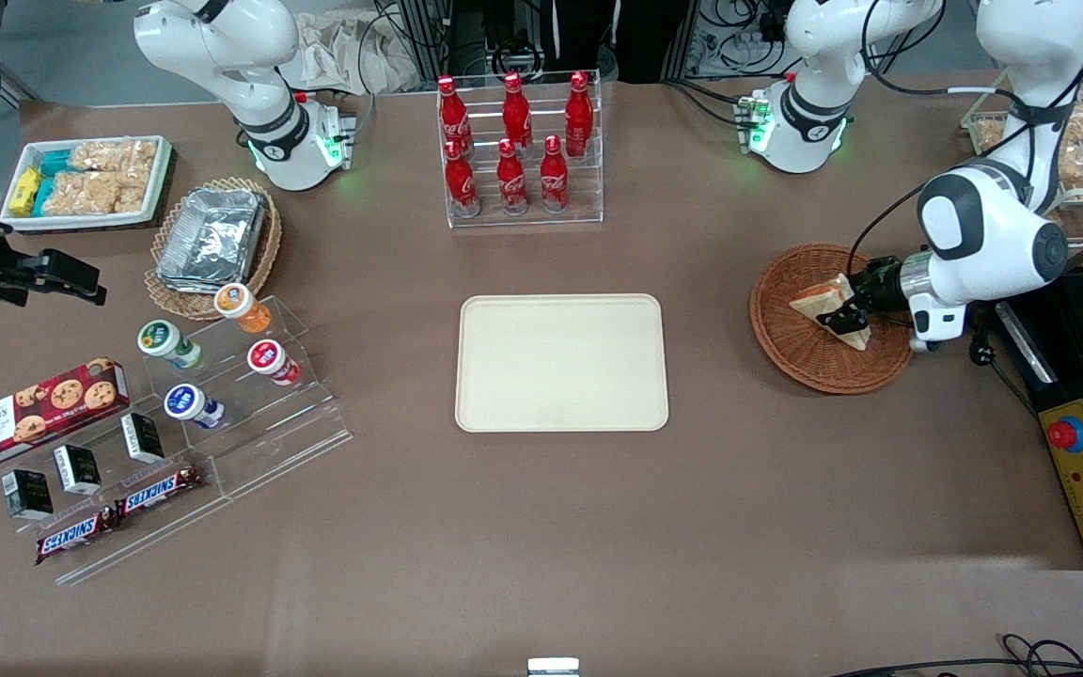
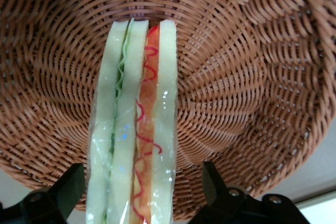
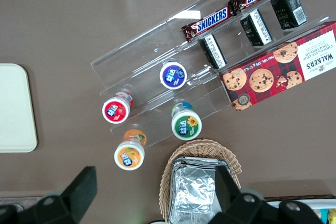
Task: Place sandwich from basket to tray
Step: 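Close the left gripper on the wrapped sandwich's crust edge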
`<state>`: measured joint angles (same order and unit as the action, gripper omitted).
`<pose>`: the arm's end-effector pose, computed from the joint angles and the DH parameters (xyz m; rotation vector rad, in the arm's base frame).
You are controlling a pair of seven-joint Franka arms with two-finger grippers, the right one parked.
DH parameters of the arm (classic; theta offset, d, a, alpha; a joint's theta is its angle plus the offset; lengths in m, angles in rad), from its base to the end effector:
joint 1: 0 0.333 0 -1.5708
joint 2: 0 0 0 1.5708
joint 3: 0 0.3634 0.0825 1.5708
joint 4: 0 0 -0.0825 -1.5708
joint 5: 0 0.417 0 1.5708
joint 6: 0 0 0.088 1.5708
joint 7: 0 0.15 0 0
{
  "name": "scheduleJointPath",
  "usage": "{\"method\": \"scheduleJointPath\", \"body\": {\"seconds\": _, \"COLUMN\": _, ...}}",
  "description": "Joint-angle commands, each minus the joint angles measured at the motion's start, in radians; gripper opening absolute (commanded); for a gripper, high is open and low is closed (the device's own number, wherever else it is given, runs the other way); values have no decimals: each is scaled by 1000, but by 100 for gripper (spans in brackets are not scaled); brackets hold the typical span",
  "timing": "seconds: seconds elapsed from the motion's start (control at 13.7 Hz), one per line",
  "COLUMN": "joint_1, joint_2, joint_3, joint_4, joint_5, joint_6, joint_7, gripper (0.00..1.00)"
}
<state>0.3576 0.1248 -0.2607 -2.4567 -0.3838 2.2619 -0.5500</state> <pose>0.4595 0.0192 0.2088 2.5733 1.3033 -0.5434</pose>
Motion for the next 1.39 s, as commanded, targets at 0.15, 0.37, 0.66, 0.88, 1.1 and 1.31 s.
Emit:
{"method": "scheduleJointPath", "body": {"seconds": 0.15, "joint_1": -12, "joint_2": -2, "joint_3": -14, "joint_4": 13, "joint_5": -14, "joint_6": 8, "joint_7": -138, "gripper": 80}}
{"method": "scheduleJointPath", "body": {"seconds": 0.37, "joint_1": -14, "joint_2": -1, "joint_3": -12, "joint_4": 12, "joint_5": -14, "joint_6": 8, "joint_7": -146, "gripper": 51}}
{"method": "scheduleJointPath", "body": {"seconds": 0.66, "joint_1": -14, "joint_2": -11, "joint_3": -12, "joint_4": 18, "joint_5": -14, "joint_6": -5, "joint_7": -148, "gripper": 31}}
{"method": "scheduleJointPath", "body": {"seconds": 0.88, "joint_1": -12, "joint_2": -59, "joint_3": -8, "joint_4": 39, "joint_5": -11, "joint_6": -88, "joint_7": -142, "gripper": 32}}
{"method": "scheduleJointPath", "body": {"seconds": 1.1, "joint_1": -11, "joint_2": -95, "joint_3": -6, "joint_4": 68, "joint_5": 5, "joint_6": -143, "joint_7": -134, "gripper": 32}}
{"method": "scheduleJointPath", "body": {"seconds": 1.31, "joint_1": -6, "joint_2": -113, "joint_3": -3, "joint_4": 171, "joint_5": 51, "joint_6": -278, "joint_7": -136, "gripper": 32}}
